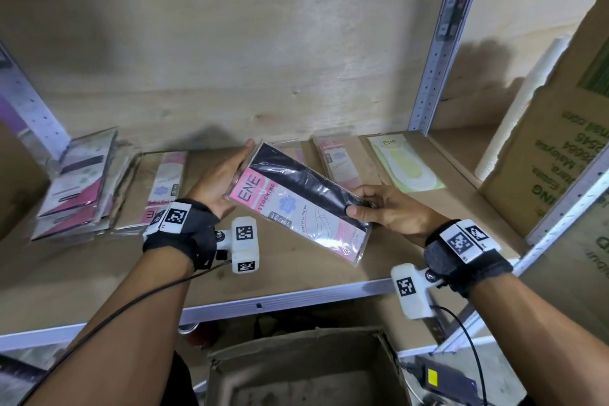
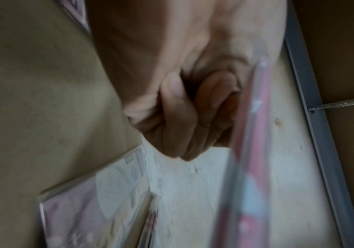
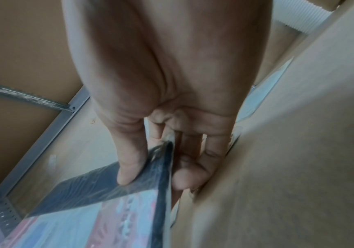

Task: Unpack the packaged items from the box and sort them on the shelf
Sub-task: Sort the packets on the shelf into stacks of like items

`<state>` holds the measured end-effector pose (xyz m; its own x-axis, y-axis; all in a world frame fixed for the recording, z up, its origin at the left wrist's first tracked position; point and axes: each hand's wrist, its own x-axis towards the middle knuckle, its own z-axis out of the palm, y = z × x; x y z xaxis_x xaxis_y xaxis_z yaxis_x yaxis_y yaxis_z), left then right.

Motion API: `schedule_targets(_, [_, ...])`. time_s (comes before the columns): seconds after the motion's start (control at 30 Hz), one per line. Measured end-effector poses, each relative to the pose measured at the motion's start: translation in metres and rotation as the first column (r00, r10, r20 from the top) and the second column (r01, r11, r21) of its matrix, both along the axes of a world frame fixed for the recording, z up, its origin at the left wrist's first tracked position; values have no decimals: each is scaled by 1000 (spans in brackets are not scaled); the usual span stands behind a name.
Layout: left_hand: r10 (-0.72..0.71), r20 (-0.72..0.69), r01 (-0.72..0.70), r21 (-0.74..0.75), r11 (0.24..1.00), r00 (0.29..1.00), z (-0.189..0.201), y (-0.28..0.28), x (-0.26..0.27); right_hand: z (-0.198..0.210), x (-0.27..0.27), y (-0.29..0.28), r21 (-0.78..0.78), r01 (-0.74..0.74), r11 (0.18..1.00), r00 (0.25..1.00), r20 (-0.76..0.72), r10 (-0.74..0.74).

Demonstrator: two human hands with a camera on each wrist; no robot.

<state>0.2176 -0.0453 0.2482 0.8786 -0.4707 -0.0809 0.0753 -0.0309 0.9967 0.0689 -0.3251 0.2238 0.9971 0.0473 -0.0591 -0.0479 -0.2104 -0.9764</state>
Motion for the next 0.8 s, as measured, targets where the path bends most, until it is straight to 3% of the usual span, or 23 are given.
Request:
schedule_targets(0.17, [212,144,-220,40,975,967,-6,2,3,1,-1,0,-4,12,1000,999,-31,-12])
schedule_targets(0.37, [331,-6,-331,-77,941,943,-11,8,7,1,1,3,82,141,987,989,-56,-137])
schedule_targets(0.53, [73,-47,-67,115,991,996,-5,-5,-21,4,9,18,220,236,946,971,-75,-225])
schedule_targets(0.67, [-166,-80,181,242,953,983,-7,-20,-46,0,22,34,335,295,895,955,-130,-266])
schedule_targets(0.8, [-197,-79,209,205,956,977,-9,-21,-52,-2,35,49,345,305,888,952,-134,-275])
